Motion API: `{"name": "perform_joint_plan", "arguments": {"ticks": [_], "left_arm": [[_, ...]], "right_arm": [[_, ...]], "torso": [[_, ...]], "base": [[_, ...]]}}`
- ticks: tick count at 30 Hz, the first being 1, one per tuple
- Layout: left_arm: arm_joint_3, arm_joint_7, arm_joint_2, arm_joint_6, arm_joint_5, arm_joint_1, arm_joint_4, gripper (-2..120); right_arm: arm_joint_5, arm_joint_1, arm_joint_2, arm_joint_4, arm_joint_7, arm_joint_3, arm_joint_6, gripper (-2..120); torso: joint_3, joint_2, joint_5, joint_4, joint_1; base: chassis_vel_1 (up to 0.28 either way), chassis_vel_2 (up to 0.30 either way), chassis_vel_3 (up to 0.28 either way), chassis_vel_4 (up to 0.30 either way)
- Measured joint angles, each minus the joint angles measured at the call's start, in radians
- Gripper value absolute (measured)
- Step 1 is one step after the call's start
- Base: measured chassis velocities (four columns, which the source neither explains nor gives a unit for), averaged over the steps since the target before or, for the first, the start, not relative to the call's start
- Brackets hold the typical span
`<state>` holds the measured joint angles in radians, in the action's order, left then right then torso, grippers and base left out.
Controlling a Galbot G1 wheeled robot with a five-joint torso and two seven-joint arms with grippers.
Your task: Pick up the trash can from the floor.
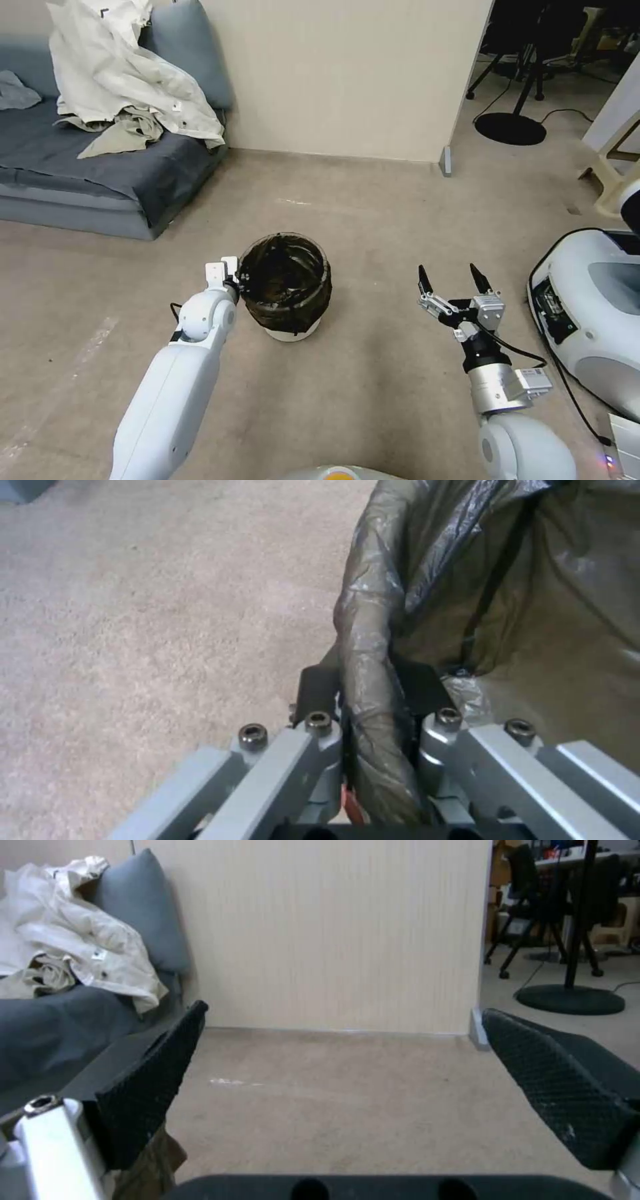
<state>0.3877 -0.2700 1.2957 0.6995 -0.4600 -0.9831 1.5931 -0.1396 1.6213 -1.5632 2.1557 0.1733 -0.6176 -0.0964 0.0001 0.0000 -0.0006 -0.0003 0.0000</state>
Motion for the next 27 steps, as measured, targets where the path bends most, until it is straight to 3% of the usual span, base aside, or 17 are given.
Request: {"name": "perform_joint_plan", "arguments": {"ticks": [9, 12, 27], "left_arm": [[0.034, -0.007, -0.012, -0.002, -0.043, -0.034, 0.062, 5], [0.061, -0.021, -0.016, -0.002, -0.084, -0.06, 0.13, 3], [0.138, -0.051, -0.026, 0.021, -0.184, -0.092, 0.299, 3]], "right_arm": [[0.0, 0.005, -0.002, 0.004, 0.001, 0.003, 0.0, 100], [0.001, 0.007, -0.001, 0.005, 0.001, 0.003, 0.0, 100], [-0.002, 0.015, 0.009, 0.017, 0.001, 0.0, -0.001, 100]], "torso": [[0.0, 0.0, 0.0005, 0.0005, 0.0], [0.0, 0.0, 0.0007, 0.0005, 0.0], [0.0, 0.0, 0.0007, 0.0003, 0.0]], "base": [[0.0, 0.0, 0.0, 0.0], [0.0, 0.0, 0.0, 0.0], [0.0, 0.0, 0.0, 0.0]]}}
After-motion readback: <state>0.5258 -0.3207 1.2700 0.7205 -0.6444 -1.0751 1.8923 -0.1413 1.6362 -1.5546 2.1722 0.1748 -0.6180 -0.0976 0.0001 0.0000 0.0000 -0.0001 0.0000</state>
